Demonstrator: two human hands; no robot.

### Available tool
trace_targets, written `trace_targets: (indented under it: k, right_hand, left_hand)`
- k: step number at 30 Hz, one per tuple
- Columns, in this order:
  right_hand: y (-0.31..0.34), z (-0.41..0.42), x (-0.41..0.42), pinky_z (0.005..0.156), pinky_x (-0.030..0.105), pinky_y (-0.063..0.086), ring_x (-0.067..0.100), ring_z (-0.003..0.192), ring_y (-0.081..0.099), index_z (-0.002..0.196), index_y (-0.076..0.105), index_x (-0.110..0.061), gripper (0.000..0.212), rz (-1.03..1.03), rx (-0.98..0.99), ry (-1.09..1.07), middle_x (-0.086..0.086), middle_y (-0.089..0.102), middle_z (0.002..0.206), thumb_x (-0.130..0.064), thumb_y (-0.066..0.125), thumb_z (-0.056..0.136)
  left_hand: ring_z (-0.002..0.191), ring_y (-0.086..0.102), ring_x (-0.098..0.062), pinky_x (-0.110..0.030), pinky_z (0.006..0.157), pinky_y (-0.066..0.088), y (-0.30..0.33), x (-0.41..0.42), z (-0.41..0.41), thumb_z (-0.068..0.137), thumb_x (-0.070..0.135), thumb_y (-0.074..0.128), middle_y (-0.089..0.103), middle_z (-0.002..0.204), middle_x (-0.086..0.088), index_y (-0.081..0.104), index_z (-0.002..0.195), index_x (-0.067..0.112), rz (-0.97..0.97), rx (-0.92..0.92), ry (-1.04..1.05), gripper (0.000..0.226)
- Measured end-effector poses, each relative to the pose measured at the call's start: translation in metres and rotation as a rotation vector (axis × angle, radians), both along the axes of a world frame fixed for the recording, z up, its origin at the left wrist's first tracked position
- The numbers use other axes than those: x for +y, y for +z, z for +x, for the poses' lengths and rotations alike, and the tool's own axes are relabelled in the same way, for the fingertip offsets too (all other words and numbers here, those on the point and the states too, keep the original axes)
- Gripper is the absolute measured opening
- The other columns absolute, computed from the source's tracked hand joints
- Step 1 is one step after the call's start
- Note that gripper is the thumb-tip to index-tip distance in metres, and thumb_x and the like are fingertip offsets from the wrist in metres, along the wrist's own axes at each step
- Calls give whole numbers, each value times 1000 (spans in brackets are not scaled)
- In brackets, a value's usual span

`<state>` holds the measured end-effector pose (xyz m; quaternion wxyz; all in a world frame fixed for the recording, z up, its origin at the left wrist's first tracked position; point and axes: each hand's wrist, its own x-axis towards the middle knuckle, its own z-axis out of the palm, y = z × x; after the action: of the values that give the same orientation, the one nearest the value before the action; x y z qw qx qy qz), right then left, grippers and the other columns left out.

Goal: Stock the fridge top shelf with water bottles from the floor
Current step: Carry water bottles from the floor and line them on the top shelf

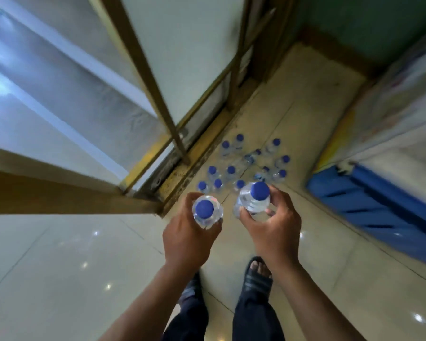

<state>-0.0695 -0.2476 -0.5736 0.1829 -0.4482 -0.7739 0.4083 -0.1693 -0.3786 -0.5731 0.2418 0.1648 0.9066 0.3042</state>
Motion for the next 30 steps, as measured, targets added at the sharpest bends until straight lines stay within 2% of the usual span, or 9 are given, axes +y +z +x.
trace_targets:
  k: [3,6,10,14,19,23,25,27,30]
  right_hand:
    - [110,21,18,79,18,55,-4,94,60,117,65,-17,55,26,110,-131,-5,63,109,-27,86,67]
    - [218,47,30,79,8,47,2,90,62,117,65,-13,56,82,216,-246,2,61,108,-18,87,65]
    - [341,88,45,81,16,52,7,94,67,120,64,-20,60,143,422,-416,-2,61,110,-29,80,63]
    - [438,134,73,78,21,55,4,91,66,117,65,-31,57,253,490,-498,-8,61,107,-15,85,66]
    - [525,193,111,71,11,52,-1,88,64,112,69,-32,47,431,527,-573,-9,63,103,-19,85,71]
    - [575,238,142,69,6,50,-9,90,61,111,61,-43,50,532,562,-607,-15,64,102,-23,86,73]
    - [596,258,164,69,11,54,-7,86,64,112,63,-39,48,575,586,-625,-17,68,101,-26,86,72]
    - [617,276,188,68,15,55,-5,82,67,110,66,-34,45,623,586,-633,-18,71,95,-27,87,71]
    - [647,298,222,63,7,50,-7,75,66,97,69,-33,33,716,572,-634,-20,70,83,-27,87,70]
  left_hand:
    - [79,59,-2,-20,62,39,106,26,7,70,54,79,61,92,22,43,110,48,80,63,-132,54]
    - [83,60,-3,-25,69,45,211,52,15,68,57,78,65,91,23,50,115,46,173,93,-220,56]
    - [81,62,-1,-32,73,53,336,92,33,66,41,80,67,86,19,54,104,43,393,80,-332,46]
    - [88,67,-2,-39,81,56,437,141,59,65,37,78,70,95,19,57,111,46,606,88,-523,51]
    - [81,67,5,-33,80,58,530,204,111,69,42,80,71,93,24,58,116,45,778,150,-718,52]
    - [78,66,7,-29,77,59,586,252,159,71,47,78,68,91,30,53,122,52,873,197,-818,57]
    - [79,66,7,-27,77,58,612,276,180,72,49,77,68,92,30,51,120,55,922,220,-857,54]
    - [80,65,8,-25,77,58,635,298,198,74,47,77,68,94,28,54,119,51,976,235,-881,51]
    - [83,65,10,-25,79,58,662,332,220,76,47,77,69,95,27,56,123,44,1021,244,-925,51]
